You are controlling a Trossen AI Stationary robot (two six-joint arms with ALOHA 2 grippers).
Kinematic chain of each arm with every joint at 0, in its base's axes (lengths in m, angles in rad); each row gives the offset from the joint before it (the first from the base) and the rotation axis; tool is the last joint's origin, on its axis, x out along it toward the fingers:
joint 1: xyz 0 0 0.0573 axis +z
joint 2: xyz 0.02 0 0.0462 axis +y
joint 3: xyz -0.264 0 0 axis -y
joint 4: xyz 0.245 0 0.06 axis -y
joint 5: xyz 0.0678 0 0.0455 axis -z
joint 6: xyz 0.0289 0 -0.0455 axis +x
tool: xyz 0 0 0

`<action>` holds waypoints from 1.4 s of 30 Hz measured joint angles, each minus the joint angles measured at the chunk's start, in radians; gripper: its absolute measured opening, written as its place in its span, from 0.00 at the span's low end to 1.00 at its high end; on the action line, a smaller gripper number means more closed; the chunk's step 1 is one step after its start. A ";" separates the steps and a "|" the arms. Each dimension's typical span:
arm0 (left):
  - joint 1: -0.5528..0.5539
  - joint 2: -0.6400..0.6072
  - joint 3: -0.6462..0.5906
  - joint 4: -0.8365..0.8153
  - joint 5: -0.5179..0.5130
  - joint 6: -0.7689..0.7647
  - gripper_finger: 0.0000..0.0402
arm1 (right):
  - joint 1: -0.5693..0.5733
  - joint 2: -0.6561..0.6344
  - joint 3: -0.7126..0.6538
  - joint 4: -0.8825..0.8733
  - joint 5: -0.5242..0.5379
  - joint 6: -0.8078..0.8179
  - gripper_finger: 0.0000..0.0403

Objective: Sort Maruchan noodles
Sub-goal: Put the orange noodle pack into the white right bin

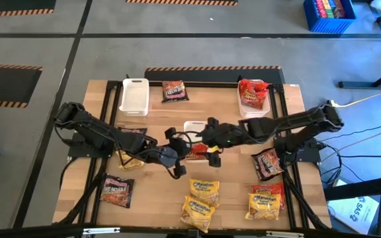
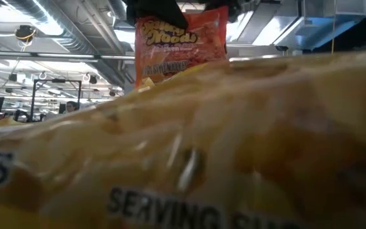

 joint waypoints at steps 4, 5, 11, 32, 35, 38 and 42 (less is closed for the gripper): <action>0.000 0.000 0.000 0.021 -0.007 0.020 0.00 | -0.027 0.060 0.028 -0.024 -0.070 0.006 0.80; 0.000 0.000 0.000 0.018 -0.007 0.023 0.00 | -0.026 0.072 0.028 -0.022 -0.075 0.005 0.80; 0.000 0.000 0.000 0.021 -0.023 0.038 0.00 | -0.025 0.107 0.029 -0.026 -0.077 0.002 0.70; -0.026 -0.042 0.000 -0.008 -0.028 0.064 0.22 | -0.025 0.069 0.028 -0.100 -0.082 -0.080 0.19; -0.045 -0.080 0.000 -0.073 -0.030 0.061 0.25 | -0.024 0.029 0.028 -0.167 -0.032 -0.076 0.19; -0.069 -0.113 0.001 -0.152 -0.033 0.060 0.25 | -0.024 -0.030 0.028 -0.247 0.008 -0.073 0.19; -0.102 -0.108 0.000 -0.259 -0.030 0.042 0.25 | -0.031 -0.129 -0.005 -0.359 0.092 -0.068 0.19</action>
